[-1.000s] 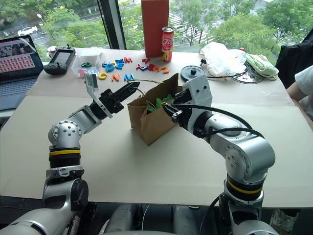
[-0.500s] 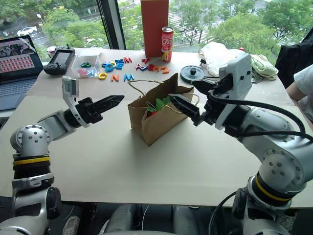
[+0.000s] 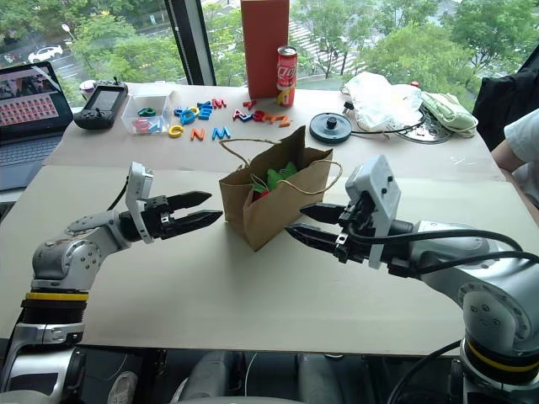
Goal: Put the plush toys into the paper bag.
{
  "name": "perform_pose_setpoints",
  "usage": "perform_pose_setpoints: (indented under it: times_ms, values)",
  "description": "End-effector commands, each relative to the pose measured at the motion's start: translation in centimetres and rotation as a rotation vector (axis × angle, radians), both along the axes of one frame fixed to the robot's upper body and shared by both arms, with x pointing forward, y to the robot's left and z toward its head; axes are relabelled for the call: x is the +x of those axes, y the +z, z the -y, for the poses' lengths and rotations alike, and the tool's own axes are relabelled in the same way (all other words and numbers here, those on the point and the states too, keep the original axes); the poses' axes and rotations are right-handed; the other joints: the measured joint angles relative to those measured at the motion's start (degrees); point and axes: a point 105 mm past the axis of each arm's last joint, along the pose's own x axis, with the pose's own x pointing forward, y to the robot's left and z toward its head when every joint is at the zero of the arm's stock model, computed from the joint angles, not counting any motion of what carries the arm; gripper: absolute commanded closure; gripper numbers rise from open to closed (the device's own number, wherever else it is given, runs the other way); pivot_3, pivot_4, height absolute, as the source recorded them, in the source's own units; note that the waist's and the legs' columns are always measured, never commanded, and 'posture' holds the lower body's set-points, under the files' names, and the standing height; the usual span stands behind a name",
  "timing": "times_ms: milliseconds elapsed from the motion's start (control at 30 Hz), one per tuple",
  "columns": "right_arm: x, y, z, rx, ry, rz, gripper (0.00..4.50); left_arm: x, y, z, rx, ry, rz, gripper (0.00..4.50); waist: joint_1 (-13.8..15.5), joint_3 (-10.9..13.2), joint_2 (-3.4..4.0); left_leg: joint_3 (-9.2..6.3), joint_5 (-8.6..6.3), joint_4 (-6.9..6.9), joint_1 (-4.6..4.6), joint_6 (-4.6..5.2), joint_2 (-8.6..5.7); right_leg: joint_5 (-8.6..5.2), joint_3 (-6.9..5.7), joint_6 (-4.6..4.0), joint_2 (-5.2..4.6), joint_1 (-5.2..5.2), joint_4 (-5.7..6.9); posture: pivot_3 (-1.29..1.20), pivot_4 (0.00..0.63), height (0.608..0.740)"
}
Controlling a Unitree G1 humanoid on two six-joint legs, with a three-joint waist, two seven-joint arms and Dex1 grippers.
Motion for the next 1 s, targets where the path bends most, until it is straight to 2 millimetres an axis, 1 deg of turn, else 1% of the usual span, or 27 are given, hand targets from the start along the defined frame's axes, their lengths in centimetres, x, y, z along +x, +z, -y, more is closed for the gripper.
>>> perform_pose_setpoints:
  times_ms: [33,100,167,233,300,400,467,567,633,733,833,1000]
  values:
    - [2.0,-1.7,-0.3,-0.090,-0.077,0.014,3.78,-0.1,0.8,0.6,0.036,-0.028,0.079,0.00,-0.02,0.00,0.00,0.00,0.00,0.01,0.01,0.00,-0.01,0.00,0.00,0.00,0.00,0.01,0.01,0.00,0.150,0.740]
    - [3.6,-3.0,-0.2,-0.136,-0.150,0.000,4.44,-0.2,0.9,1.0,0.044,-0.051,0.085,0.00,0.00,0.00,0.00,0.01,0.00,0.05,0.04,0.00,-0.01,0.00,0.00,0.00,0.00,0.03,0.01,0.00,0.150,0.740]
    - [5.3,-3.4,-0.1,-0.143,-0.220,0.007,4.44,-0.3,0.6,1.5,0.078,-0.080,0.094,0.00,0.02,0.00,-0.01,0.04,0.01,0.09,0.04,0.01,-0.02,0.00,0.00,0.00,-0.01,0.02,0.05,0.00,0.150,0.740]
    - [7.0,-3.2,0.1,-0.140,-0.291,0.032,4.44,-0.2,0.4,2.0,0.104,-0.094,0.108,0.00,0.05,0.00,0.00,0.05,0.01,0.09,0.03,0.01,-0.02,0.00,0.01,0.00,0.00,0.00,0.06,0.00,0.150,0.740]
    - [7.9,-2.9,0.0,-0.139,-0.321,0.055,4.44,0.0,0.4,2.2,0.104,-0.092,0.113,0.00,0.06,0.00,0.00,0.06,0.01,0.08,-0.01,0.01,-0.02,0.00,0.01,0.00,0.02,-0.04,0.06,0.00,0.150,0.740]
    - [8.7,-2.3,-0.6,-0.124,-0.331,0.081,4.44,0.7,0.3,2.3,0.108,-0.066,0.120,0.00,0.07,0.00,0.00,0.06,0.01,0.06,-0.05,0.02,-0.01,0.00,0.00,0.00,0.03,-0.07,0.04,0.00,0.150,0.740]
    - [9.1,-1.7,-1.4,-0.103,-0.334,0.098,4.44,1.1,0.3,2.6,0.106,-0.054,0.127,0.00,0.08,0.00,0.00,0.07,-0.01,0.06,-0.08,0.04,0.00,0.00,-0.01,0.00,0.03,-0.08,0.04,0.00,0.150,0.740]
    - [9.3,-1.2,-2.3,-0.084,-0.327,0.106,4.44,1.1,0.4,3.2,0.095,-0.066,0.132,0.00,0.02,0.00,0.00,0.09,-0.01,0.06,-0.09,0.04,0.00,0.00,-0.01,0.00,0.03,-0.09,0.05,0.00,0.150,0.740]
    - [9.3,-1.0,-3.2,-0.066,-0.315,0.110,4.44,0.7,0.4,3.9,0.088,-0.078,0.138,0.00,0.02,0.00,0.00,0.08,-0.01,0.07,-0.08,0.04,0.00,0.00,-0.02,0.01,0.03,-0.07,0.06,0.00,0.150,0.740]
    - [9.7,-0.9,-4.0,-0.047,-0.321,0.107,4.44,0.1,0.1,4.8,0.086,-0.098,0.142,0.00,0.02,0.00,0.00,0.08,-0.01,0.07,-0.09,0.04,0.00,0.00,-0.02,0.01,0.02,-0.08,0.07,0.00,0.150,0.740]
    - [10.0,-0.7,-4.4,-0.030,-0.331,0.107,4.44,-0.3,-0.2,5.2,0.091,-0.104,0.144,0.00,0.01,0.00,0.00,0.08,-0.01,0.07,-0.08,0.04,0.01,0.00,-0.02,0.01,0.02,-0.08,0.08,0.00,0.150,0.740]
    - [10.4,-0.5,-4.6,-0.016,-0.346,0.104,4.44,0.0,-0.4,5.2,0.105,-0.073,0.152,0.00,0.01,0.00,0.00,0.09,0.00,0.07,-0.05,0.03,0.00,0.00,-0.02,0.00,0.03,-0.07,0.13,0.00,0.150,0.740]
